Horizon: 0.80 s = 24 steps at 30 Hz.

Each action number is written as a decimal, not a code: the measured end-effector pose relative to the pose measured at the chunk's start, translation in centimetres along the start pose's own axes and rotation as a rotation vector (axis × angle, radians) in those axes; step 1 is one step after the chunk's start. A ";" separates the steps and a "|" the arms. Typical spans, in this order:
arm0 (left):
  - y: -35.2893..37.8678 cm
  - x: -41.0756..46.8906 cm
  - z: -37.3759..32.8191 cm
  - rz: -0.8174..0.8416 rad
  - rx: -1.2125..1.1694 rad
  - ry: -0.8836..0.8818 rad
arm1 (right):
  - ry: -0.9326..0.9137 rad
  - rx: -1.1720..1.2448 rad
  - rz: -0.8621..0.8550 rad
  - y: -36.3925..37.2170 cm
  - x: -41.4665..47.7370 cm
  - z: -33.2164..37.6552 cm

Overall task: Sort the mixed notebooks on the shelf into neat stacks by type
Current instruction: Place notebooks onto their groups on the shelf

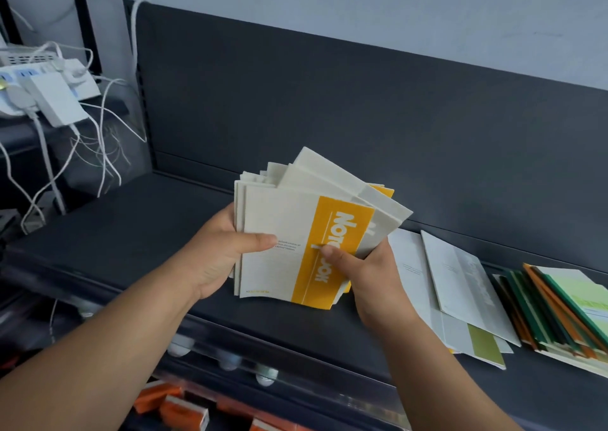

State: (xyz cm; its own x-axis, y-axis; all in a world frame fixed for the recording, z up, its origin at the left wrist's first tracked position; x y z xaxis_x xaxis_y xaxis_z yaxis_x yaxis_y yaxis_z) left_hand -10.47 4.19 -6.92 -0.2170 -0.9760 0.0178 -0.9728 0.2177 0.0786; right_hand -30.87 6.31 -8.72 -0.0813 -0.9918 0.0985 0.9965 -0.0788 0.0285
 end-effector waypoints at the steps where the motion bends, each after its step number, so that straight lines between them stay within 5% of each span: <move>1: 0.0 0.1 -0.2 -0.006 0.009 0.012 | -0.008 -0.004 -0.004 0.0 0.0 0.0; 8: 0.2 0.2 -0.9 -0.158 0.103 0.165 | -0.095 -0.078 -0.159 0.2 0.0 1.1; 24: 1.4 -0.2 -2.6 -0.151 0.081 0.257 | -0.232 -0.171 -0.085 1.7 -0.7 3.6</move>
State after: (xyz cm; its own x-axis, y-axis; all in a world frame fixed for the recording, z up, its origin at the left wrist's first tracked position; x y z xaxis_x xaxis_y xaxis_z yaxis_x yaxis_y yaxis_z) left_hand -11.56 4.71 -4.22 -0.0523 -0.9629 0.2647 -0.9980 0.0598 0.0205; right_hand -29.20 7.25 -5.16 -0.1479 -0.9331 0.3278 0.9732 -0.1963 -0.1198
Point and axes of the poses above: each hand's wrist, its own x-axis towards the middle knuckle, its own y-axis out of the palm, z = x × y, the point moved 2 cm from there along x, towards the middle knuckle
